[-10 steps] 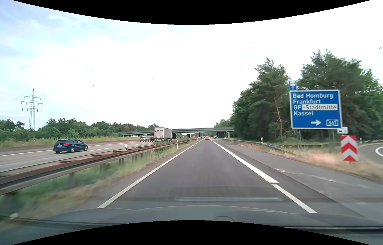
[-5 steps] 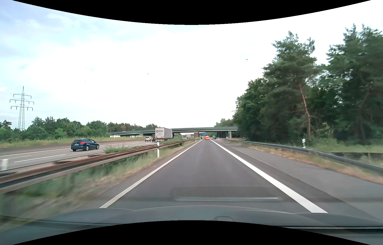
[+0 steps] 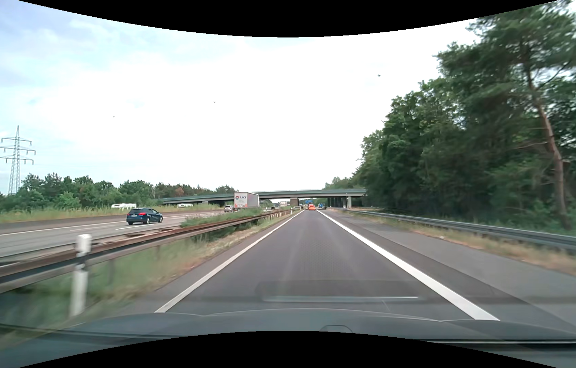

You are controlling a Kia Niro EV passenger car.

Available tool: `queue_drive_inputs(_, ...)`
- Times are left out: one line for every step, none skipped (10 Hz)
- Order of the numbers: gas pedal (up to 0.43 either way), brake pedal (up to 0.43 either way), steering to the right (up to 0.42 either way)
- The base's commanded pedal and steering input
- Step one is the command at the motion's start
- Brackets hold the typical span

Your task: Follow the waypoints while adhering to traffic rules and regulations

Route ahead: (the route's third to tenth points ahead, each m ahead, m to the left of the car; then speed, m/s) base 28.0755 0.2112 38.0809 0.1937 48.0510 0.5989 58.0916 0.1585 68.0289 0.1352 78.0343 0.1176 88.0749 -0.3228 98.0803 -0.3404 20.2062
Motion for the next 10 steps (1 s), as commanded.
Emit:
queue_drive_inputs(0.26, 0.0, -0.002)
queue_drive_inputs(0.24, 0.0, -0.002)
queue_drive_inputs(0.24, 0.0, -0.002)
queue_drive_inputs(0.24, 0.0, -0.003)
queue_drive_inputs(0.24, 0.0, -0.002)
queue_drive_inputs(0.24, 0.0, -0.003)
queue_drive_inputs(0.228, 0.0, -0.003)
queue_drive_inputs(0.228, 0.0, -0.003)
queue_drive_inputs(0.228, 0.0, -0.003)
queue_drive_inputs(0.228, 0.0, -0.003)
